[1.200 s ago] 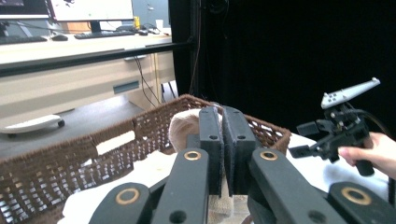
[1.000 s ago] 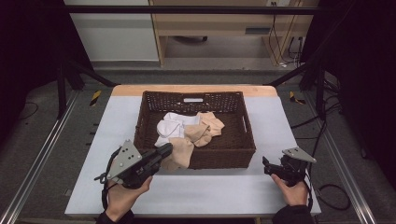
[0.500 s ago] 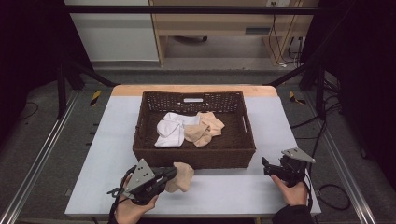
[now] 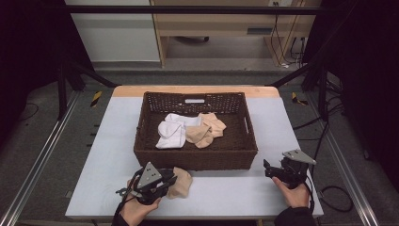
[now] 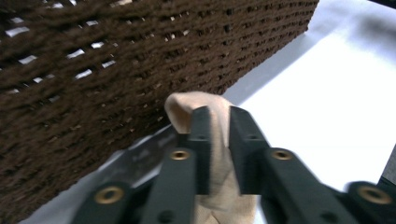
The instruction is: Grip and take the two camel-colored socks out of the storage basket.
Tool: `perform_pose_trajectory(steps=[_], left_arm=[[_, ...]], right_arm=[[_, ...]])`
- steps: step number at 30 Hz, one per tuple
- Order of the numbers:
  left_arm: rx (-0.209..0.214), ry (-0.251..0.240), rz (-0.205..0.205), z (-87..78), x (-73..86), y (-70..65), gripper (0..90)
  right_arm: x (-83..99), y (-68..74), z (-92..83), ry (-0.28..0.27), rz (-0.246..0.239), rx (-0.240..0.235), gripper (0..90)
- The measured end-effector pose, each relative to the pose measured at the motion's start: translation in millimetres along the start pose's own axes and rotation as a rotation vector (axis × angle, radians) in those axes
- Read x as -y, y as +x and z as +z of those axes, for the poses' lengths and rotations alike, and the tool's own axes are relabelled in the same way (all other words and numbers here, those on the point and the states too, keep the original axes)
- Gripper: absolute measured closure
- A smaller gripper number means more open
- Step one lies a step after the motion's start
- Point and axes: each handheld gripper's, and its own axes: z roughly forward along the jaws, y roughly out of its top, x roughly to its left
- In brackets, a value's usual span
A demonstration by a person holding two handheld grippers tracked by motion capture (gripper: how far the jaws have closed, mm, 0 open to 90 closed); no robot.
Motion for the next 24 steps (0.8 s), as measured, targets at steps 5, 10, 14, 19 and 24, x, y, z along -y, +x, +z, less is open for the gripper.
perform_pose_trajectory(steps=[5, 10, 14, 19, 24], left_arm=[[-0.007, -0.059, -0.009, -12.3, -8.4, -5.1, 63.3], [-0.021, -0.094, 0.000, -22.3, -16.6, -7.4, 58.8], [-0.040, -0.134, -0.001, -28.8, -27.1, -5.1, 55.0], [-0.060, -0.173, 0.004, -31.8, -44.4, -0.6, 50.2], [-0.079, -0.207, -0.010, -31.5, -63.3, 6.6, 43.8]], right_arm=[[-0.1, -1.2, -0.2, -0.002, -0.001, 0.002, 5.9], [-0.3, -1.6, -0.5, -0.003, 0.005, 0.001, 5.8], [-0.2, -2.3, -0.2, -0.004, 0.012, 0.003, 5.7], [-0.3, -2.1, -0.5, -0.007, 0.015, 0.003, 5.4], [-0.5, -3.1, -1.3, -0.015, 0.026, 0.004, 4.8]])
